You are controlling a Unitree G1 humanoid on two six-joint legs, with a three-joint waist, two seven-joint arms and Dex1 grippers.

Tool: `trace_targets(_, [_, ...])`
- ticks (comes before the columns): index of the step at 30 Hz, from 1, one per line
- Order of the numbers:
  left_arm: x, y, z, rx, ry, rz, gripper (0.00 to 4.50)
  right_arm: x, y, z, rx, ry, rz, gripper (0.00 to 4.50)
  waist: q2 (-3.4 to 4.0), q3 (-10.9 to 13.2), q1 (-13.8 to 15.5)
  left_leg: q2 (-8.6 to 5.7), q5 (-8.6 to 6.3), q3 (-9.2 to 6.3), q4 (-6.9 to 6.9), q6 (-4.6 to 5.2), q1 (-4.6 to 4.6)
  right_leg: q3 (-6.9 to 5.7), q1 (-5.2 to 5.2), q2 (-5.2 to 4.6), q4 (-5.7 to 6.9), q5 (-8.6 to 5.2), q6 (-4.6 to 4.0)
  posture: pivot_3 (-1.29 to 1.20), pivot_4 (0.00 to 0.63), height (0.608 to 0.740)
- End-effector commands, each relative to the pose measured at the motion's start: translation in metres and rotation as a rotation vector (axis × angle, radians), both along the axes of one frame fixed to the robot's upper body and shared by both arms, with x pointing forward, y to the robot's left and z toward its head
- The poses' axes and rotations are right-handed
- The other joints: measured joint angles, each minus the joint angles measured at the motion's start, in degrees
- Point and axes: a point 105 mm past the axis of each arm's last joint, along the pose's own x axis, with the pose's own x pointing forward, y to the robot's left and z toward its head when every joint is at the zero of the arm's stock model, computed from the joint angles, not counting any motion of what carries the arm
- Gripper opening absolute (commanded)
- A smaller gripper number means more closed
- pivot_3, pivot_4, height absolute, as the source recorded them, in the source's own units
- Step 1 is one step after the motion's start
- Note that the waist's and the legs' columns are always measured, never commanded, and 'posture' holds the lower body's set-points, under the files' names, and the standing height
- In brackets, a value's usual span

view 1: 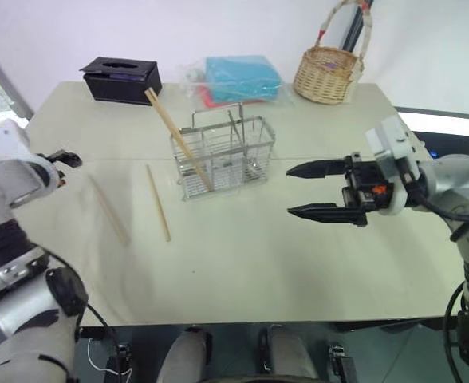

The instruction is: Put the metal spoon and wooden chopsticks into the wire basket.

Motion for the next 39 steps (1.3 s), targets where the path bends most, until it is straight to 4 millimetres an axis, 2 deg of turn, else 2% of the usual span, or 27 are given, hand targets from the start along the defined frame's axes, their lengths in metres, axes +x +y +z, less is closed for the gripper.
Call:
trace_targets(1, [0.005, 0.003, -0.005, 0.008, 0.058, 0.032, 4.5, -0.005, 0.003, 0.007, 0.034, -0.03, -0.013, 3.46, -0.05, 0.0, 0.3, 0.0, 0.0, 0.01, 0.0, -0.01, -0.01, 0.0, -0.02, -0.01, 0.0, 0.0, 0.0, 0.0, 0.15, 0.661])
trace_targets(3, [0.014, -0.004, -0.016, -0.006, 0.098, 0.006, 4.5, -0.009, 0.003, 0.004, 0.047, -0.018, -0.023, 3.46, -0.06, 0.0, 0.6, 0.0, 0.01, 0.03, -0.03, -0.03, -0.06, 0.0, -0.09, -0.05, 0.0, 0.01, 0.0, 0.0, 0.15, 0.661])
trace_targets(10, [0.034, -0.015, -0.034, -0.009, 0.151, -0.034, 4.5, -0.019, 0.005, -0.002, 0.06, 0.01, -0.045, 3.46, -0.17, 0.0, 0.7, -0.02, 0.01, 0.03, -0.03, -0.1, -0.1, -0.03, -0.09, -0.22, -0.02, 0.04, 0.06, 0.0, 0.15, 0.661])
trace_targets(16, [0.05, -0.028, -0.051, -0.002, 0.18, -0.086, 4.5, -0.02, 0.007, -0.003, 0.101, 0.015, -0.098, 3.46, -0.17, 0.0, 0.7, -0.04, 0.01, 0.08, -0.02, -0.1, -0.08, -0.04, -0.07, -0.3, -0.02, 0.07, 0.13, 0.0, 0.15, 0.661])
trace_targets(19, [0.053, -0.028, -0.057, -0.018, 0.189, -0.078, 3.73, -0.019, 0.008, -0.003, 0.117, 0.013, -0.12, 3.52, -0.14, 0.0, 0.7, -0.03, 0.02, 0.07, -0.02, -0.1, -0.07, -0.05, -0.07, -0.3, -0.01, 0.07, 0.14, 0.0, 0.15, 0.661])
trace_targets(21, [0.054, -0.027, -0.058, -0.024, 0.189, -0.069, 2.85, -0.018, 0.007, -0.002, 0.128, 0.014, -0.135, 3.52, -0.13, 0.0, 0.8, -0.04, 0.02, 0.07, -0.02, -0.1, -0.07, -0.05, -0.07, -0.31, -0.01, 0.07, 0.14, 0.0, 0.15, 0.661])
trace_targets(26, [0.058, -0.027, -0.055, -0.036, 0.177, -0.058, 0.3, -0.017, 0.005, 0.001, 0.141, 0.013, -0.153, 3.52, -0.13, 0.0, 1.1, -0.08, 0.03, 0.06, -0.01, -0.09, -0.07, -0.11, -0.02, -0.38, -0.02, 0.08, 0.18, 0.0, 0.15, 0.661])
trace_targets(27, [0.058, -0.027, -0.055, -0.038, 0.176, -0.058, 0.1, -0.017, 0.005, 0.001, 0.142, 0.013, -0.155, 3.52, -0.13, 0.0, 1.2, -0.09, 0.03, 0.06, -0.01, -0.09, -0.07, -0.11, -0.02, -0.39, -0.02, 0.08, 0.18, 0.0, 0.15, 0.661])
trace_targets(33, [0.059, -0.024, -0.052, -0.052, 0.151, -0.039, 0.1, -0.014, 0.003, 0.002, 0.147, 0.016, -0.166, 3.52, -0.13, 0.0, 1.7, -0.09, 0.03, 0.08, -0.02, -0.08, -0.07, -0.11, -0.04, -0.39, -0.02, 0.09, 0.19, 0.0, 0.15, 0.661])
trace_targets(35, [0.062, -0.019, -0.043, -0.037, 0.107, -0.034, 0.1, -0.013, 0.002, 0.002, 0.144, 0.016, -0.171, 3.52, -0.14, 0.0, 1.8, -0.09, 0.03, 0.08, -0.02, -0.08, -0.07, -0.11, -0.04, -0.39, -0.02, 0.09, 0.19, 0.0, 0.15, 0.661])
trace_targets(39, [0.069, -0.008, -0.012, -0.003, -0.052, -0.03, 0.1, -0.01, -0.001, 0.004, 0.134, 0.015, -0.181, 3.52, -0.2, 0.0, 2.0, -0.08, 0.03, 0.09, -0.02, -0.08, -0.1, -0.11, -0.08, -0.37, -0.03, 0.09, 0.19, 0.0, 0.15, 0.661])
